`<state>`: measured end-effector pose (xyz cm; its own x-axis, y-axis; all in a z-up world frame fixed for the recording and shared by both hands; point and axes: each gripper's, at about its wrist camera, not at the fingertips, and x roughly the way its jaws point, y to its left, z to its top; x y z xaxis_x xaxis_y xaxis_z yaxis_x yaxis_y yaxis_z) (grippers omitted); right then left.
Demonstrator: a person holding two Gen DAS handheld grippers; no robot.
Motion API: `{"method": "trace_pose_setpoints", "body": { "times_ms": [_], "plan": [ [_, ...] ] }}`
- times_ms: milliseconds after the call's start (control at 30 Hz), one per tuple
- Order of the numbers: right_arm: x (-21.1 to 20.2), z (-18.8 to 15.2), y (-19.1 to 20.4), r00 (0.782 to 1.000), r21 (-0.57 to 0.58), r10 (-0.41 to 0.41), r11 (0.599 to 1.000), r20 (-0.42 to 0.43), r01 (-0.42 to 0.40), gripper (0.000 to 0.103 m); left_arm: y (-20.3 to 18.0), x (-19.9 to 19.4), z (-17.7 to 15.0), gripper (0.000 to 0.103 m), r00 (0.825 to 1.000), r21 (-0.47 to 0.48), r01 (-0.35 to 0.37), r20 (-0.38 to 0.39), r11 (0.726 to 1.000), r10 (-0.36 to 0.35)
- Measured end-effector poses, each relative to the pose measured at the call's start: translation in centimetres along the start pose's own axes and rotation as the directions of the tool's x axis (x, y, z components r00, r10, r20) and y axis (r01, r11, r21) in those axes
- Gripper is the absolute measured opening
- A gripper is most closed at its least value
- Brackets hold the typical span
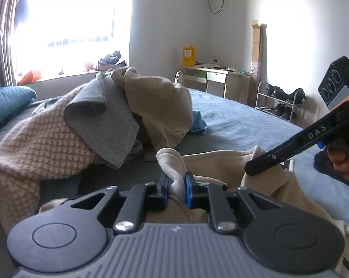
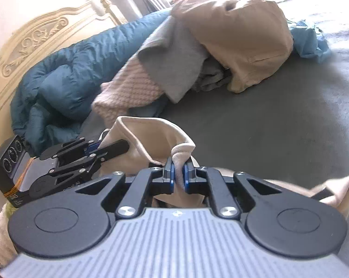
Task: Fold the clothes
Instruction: 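Lift the hem with both tools and fold it over the hoodie body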
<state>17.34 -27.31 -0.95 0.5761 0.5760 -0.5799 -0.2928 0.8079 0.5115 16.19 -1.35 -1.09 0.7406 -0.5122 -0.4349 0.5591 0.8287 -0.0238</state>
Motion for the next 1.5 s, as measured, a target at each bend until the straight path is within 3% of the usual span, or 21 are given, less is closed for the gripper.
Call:
{"method": "trace_pose_setpoints", "body": {
  "times_ms": [567, 833, 1500],
  "plan": [
    [-5.4, -8.1, 7.0, 1.000, -0.021, 0.023, 1.000, 0.014, -0.023, 0.006, -4.0, -12.0, -4.8, 0.015, 0.995, -0.019, -0.033, 0.095, 0.999, 0.034],
    [-6.8, -12.5, 9.6, 0.999, -0.027, 0.034, 0.999, 0.015, -0.033, 0.006, -5.6, -17.1, -8.2, 0.015, 0.994, -0.007, -0.025, 0.103, 1.000, 0.025],
    [-10.1, -22.1, 11.7, 0.993, -0.039, 0.110, 0.993, 0.039, -0.108, 0.006, -9.7, -23.6, -14.0, 0.015, 0.996, -0.028, 0.007, 0.089, 1.000, -0.004]
  ]
}}
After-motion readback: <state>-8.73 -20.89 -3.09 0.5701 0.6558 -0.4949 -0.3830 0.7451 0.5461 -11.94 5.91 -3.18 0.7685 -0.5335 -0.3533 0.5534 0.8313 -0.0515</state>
